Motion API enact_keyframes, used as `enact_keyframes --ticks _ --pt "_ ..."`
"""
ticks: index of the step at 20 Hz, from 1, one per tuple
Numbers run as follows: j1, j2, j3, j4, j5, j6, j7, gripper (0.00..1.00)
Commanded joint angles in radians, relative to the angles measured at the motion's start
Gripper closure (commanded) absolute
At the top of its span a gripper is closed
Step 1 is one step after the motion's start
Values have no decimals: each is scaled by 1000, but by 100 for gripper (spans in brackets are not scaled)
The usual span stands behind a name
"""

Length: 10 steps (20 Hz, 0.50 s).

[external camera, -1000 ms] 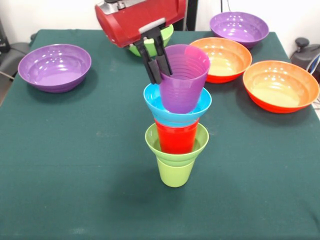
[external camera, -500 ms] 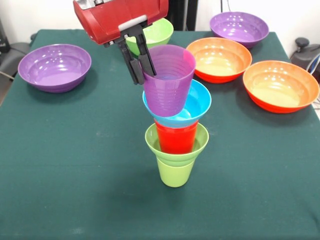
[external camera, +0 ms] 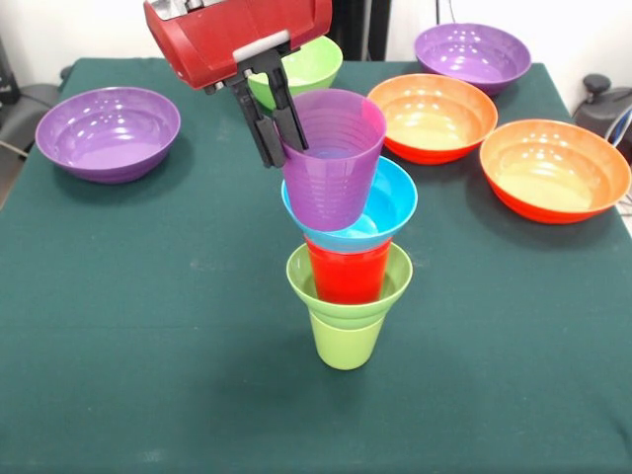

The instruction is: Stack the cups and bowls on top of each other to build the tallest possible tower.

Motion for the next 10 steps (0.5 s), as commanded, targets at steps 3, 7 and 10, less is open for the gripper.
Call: enact_keyframes --ticks 3,7,10 --pt "12 56 12 34 -19 26 87 100" --pt "15 49 11 45 -17 19 95 100" --pt "12 45 11 54 -17 18 94 100"
